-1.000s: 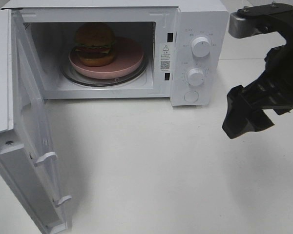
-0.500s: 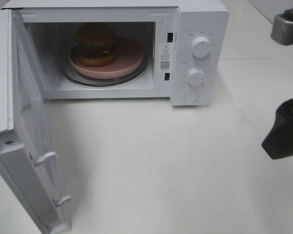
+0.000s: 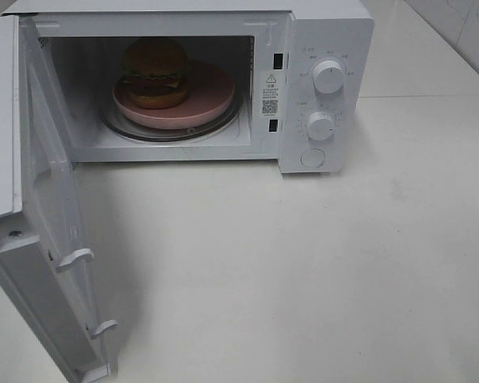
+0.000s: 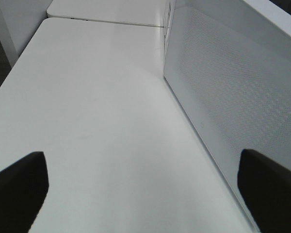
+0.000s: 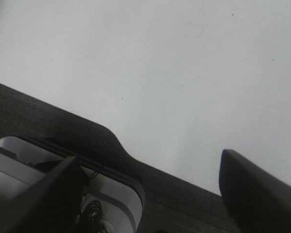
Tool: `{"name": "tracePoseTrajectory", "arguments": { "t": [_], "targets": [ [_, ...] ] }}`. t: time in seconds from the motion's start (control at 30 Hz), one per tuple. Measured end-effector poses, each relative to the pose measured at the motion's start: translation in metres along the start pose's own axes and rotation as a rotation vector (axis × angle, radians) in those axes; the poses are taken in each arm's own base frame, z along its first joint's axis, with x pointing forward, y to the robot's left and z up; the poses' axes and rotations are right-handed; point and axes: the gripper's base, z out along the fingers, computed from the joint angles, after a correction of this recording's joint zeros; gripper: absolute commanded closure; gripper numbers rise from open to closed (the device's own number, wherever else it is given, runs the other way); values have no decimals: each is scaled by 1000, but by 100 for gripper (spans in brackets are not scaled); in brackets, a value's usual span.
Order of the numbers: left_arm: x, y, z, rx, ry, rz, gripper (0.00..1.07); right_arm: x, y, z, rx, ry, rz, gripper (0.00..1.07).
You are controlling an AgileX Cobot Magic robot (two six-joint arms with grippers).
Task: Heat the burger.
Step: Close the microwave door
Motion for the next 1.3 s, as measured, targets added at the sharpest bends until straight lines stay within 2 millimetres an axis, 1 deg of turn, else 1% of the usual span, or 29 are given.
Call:
{"name": "tracePoseTrajectory", "arguments": {
  "t": [0.07,0.1,0.13,0.17,0.2,0.23,0.3,0.33,0.37,0.4,0.47,0.53,0.57,0.8,1.13,1.3],
  "targets": [
    [0,0,0,0,0,0,9,12,-5,-3,21,-40,46,31],
    [0,0,0,0,0,0,9,12,-5,-3,21,-40,46,31],
    [0,0,0,0,0,0,9,22,-8,-7,38,-83,74,31],
    [0,0,0,0,0,0,9,26,-10,-10,47,-108,88,31],
    [0,0,0,0,0,0,9,26,-10,-10,47,-108,88,31],
    [0,0,0,0,0,0,9,34,-11,-14,65,-156,115,31],
    [0,0,0,0,0,0,9,38,-12,-16,73,-179,125,31],
    [0,0,0,0,0,0,9,46,-13,-19,95,-237,146,31],
    [0,0,0,0,0,0,9,55,-12,-21,113,-289,162,31],
    [0,0,0,0,0,0,9,55,-12,-21,113,-289,162,31],
    [0,0,0,0,0,0,9,65,-11,-23,136,-365,172,31],
    [0,0,0,0,0,0,9,68,-10,-23,135,-383,179,31],
    [0,0,0,0,0,0,9,74,-8,-24,144,-430,192,31],
    [0,0,0,0,0,0,9,84,-2,-25,158,-520,236,31],
    [0,0,0,0,0,0,9,100,6,-32,218,-646,266,31],
    [0,0,0,0,0,0,9,102,7,-32,242,-666,283,31]
  ]
}}
